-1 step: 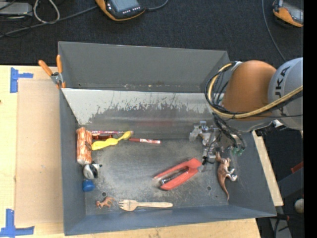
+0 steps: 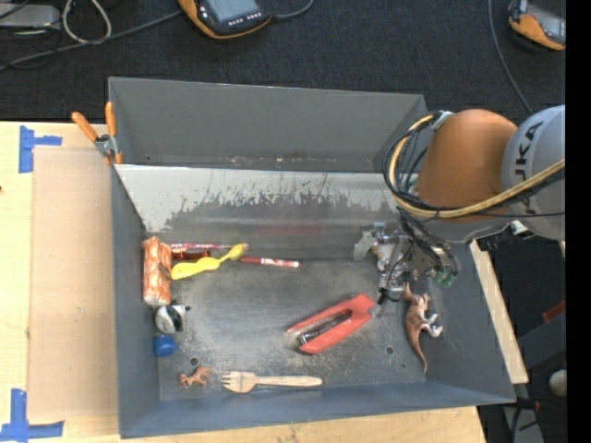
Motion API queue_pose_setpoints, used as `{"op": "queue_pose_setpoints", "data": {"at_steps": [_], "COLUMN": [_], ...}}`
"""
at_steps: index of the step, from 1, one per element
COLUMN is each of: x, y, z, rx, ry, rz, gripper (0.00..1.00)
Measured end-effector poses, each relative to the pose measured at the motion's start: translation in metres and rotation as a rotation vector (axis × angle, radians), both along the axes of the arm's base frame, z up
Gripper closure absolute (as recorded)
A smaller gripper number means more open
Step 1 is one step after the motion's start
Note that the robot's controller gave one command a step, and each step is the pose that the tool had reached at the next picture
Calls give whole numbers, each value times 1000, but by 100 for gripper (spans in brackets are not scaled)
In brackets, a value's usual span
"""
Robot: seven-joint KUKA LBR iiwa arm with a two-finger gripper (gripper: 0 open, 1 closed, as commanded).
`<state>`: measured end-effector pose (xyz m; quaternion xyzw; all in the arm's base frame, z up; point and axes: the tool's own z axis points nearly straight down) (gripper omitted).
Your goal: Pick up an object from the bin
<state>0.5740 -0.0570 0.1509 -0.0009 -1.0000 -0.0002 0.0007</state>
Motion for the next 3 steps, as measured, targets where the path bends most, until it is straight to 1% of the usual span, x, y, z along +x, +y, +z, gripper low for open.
{"op": "queue_pose_setpoints", "data": {"at_steps": [1, 2, 3], "x": [-7, -18, -23], "y": [-1, 8, 41], "z": [-35, -77, -80], "rx": [-1, 1, 2], "ry": [-7, 0, 0], "rz": [123, 159, 139], "gripper": [0, 0, 100]}}
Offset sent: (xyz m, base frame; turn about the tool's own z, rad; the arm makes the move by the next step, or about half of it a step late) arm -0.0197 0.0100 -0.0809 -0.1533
